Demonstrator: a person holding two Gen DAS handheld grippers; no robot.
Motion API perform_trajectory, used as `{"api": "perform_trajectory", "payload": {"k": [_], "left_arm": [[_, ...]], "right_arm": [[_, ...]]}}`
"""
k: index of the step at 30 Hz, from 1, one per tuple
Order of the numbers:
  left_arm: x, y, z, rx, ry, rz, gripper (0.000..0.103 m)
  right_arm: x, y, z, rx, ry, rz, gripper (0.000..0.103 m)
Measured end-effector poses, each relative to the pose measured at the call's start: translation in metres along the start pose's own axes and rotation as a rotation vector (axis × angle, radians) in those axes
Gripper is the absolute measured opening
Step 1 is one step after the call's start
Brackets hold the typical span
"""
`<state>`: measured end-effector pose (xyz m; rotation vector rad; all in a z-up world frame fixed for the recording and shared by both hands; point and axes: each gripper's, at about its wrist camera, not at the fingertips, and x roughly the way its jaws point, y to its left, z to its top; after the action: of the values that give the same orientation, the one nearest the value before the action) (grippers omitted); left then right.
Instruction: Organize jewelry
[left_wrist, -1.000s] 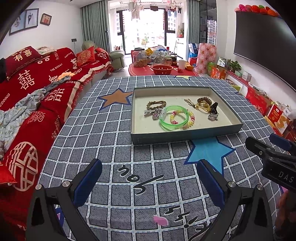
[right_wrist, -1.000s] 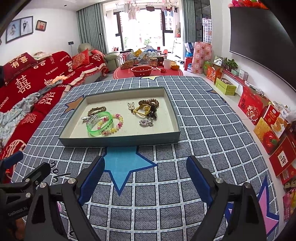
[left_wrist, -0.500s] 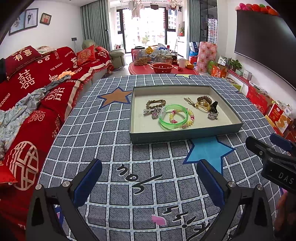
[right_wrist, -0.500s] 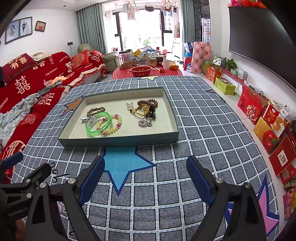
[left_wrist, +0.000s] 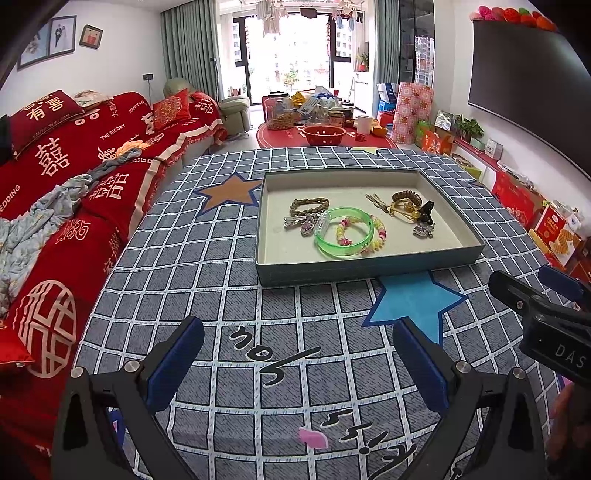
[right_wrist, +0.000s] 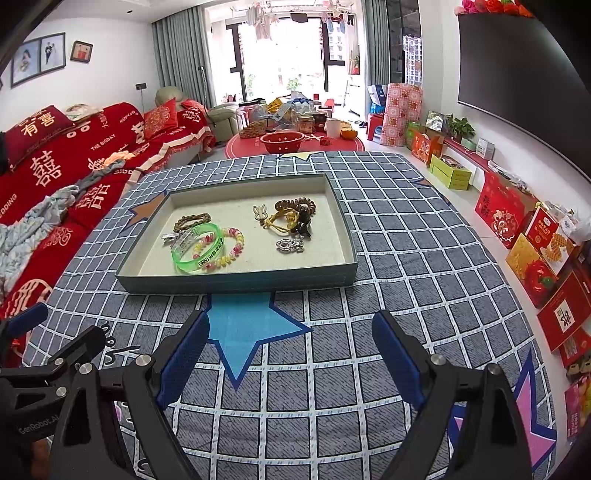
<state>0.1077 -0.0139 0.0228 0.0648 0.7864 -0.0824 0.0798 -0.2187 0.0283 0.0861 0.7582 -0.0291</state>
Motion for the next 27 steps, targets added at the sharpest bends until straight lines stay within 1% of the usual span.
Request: {"api": "perform_trajectory", "payload": {"k": [27], "left_arm": [[0.0009, -0.0017, -0.0002, 0.0, 0.007, -0.001, 0.103]], "right_arm": [[-0.0004, -0.0009, 0.0013, 0.002, 0.003, 0.002, 0.091]]}}
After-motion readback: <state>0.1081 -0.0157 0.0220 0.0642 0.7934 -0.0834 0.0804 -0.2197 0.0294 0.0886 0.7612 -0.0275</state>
